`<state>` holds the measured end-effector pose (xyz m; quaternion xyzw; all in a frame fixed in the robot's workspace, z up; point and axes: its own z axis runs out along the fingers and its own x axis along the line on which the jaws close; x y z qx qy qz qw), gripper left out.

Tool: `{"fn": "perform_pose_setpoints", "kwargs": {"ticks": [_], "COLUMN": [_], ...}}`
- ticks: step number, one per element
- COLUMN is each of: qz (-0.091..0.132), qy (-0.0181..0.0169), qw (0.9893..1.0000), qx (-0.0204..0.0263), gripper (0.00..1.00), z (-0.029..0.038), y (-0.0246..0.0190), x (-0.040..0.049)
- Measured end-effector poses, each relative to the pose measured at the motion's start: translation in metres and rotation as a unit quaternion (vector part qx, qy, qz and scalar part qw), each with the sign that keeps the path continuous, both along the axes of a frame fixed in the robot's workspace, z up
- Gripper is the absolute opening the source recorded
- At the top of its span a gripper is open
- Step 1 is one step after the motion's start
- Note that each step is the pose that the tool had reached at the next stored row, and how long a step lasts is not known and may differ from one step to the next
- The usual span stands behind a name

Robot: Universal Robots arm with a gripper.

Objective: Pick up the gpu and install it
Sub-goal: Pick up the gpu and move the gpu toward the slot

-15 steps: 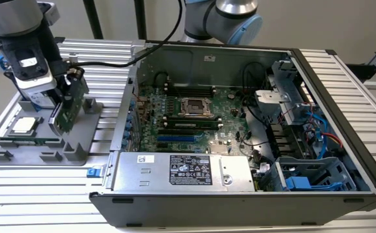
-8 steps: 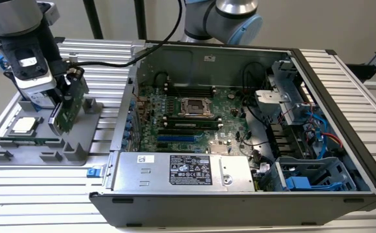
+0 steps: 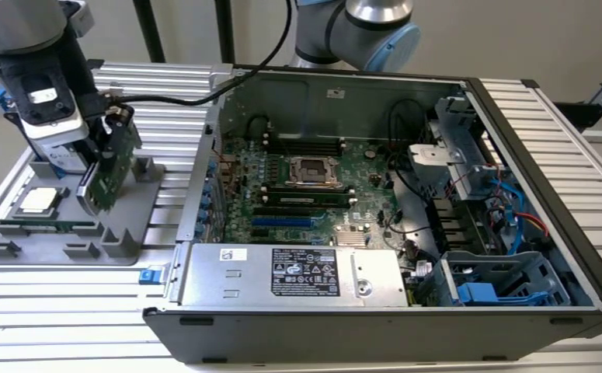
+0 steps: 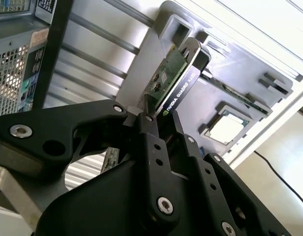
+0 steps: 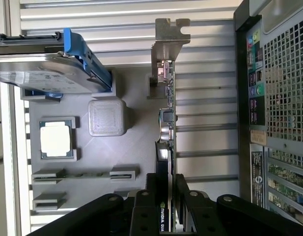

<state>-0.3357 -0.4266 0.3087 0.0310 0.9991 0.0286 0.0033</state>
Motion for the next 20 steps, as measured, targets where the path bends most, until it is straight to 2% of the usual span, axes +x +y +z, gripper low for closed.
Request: {"fn": "perform_pose_setpoints", "kwargs": {"ticks": [20], "qz": [0.0], "qy": [0.0001], "qw": [1.0], "qx": [0.0], "gripper": [0.0], "z": [0.0274], "y": [0.0], "x": [0.0]}}
